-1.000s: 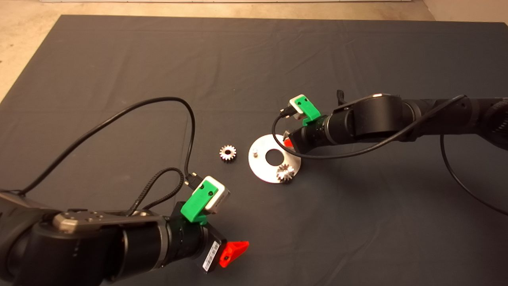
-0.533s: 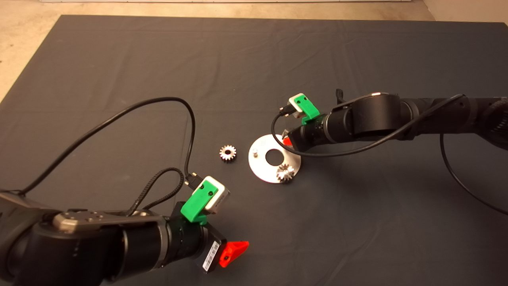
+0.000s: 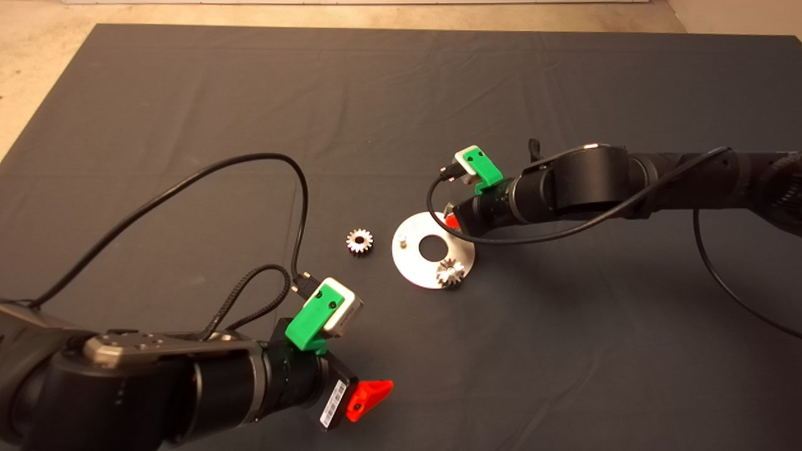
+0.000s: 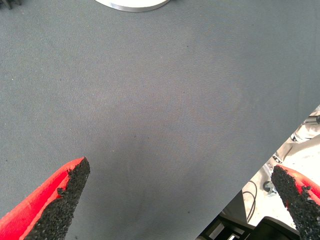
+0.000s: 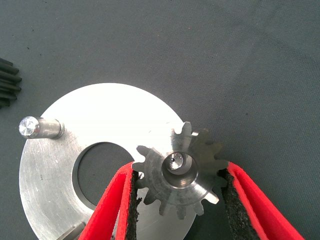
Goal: Install three planetary gears onto the carrier pins
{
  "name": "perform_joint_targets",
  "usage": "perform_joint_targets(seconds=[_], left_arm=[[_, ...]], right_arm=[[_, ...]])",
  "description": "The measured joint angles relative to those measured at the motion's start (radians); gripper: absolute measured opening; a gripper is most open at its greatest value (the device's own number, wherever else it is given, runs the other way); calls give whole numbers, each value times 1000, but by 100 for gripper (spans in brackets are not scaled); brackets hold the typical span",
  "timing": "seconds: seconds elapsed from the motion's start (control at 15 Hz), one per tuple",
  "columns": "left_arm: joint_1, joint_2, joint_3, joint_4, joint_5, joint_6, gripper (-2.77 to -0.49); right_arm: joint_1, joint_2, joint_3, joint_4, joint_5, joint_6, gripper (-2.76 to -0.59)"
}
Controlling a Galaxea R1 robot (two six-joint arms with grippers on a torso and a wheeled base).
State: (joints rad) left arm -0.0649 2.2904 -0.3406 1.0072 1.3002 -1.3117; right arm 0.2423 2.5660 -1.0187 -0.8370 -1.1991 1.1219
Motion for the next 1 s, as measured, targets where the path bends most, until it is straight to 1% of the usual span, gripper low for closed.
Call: perform_joint_targets(seconds=[0.27, 0.33, 0.47, 0.53, 0.6, 0.8, 0.87, 1.0], left_arm=[[0, 0, 0, 0, 0, 0, -62], [0, 0, 0, 0, 0, 0, -62], [0, 0, 0, 0, 0, -9, -62], [0, 0, 0, 0, -1, -9, -62], [0, -2, 0, 0, -1, -9, -62], [-3, -2, 0, 0, -1, -9, -62], [-7, -3, 0, 0, -1, -9, -62], [-8, -3, 0, 0, -1, -9, -62]], right_arm=[[0, 0, 0, 0, 0, 0, -236], [0, 3, 0, 0, -3, 0, -236], [-3, 6, -4, 1, -2, 0, -236], [-11, 9, -9, 0, -7, 0, -236], [-16, 10, -13, 0, -7, 0, -236], [-15, 10, -13, 0, -8, 0, -236], [-15, 10, -13, 0, -11, 0, -236], [-16, 10, -13, 0, -11, 0, -236]])
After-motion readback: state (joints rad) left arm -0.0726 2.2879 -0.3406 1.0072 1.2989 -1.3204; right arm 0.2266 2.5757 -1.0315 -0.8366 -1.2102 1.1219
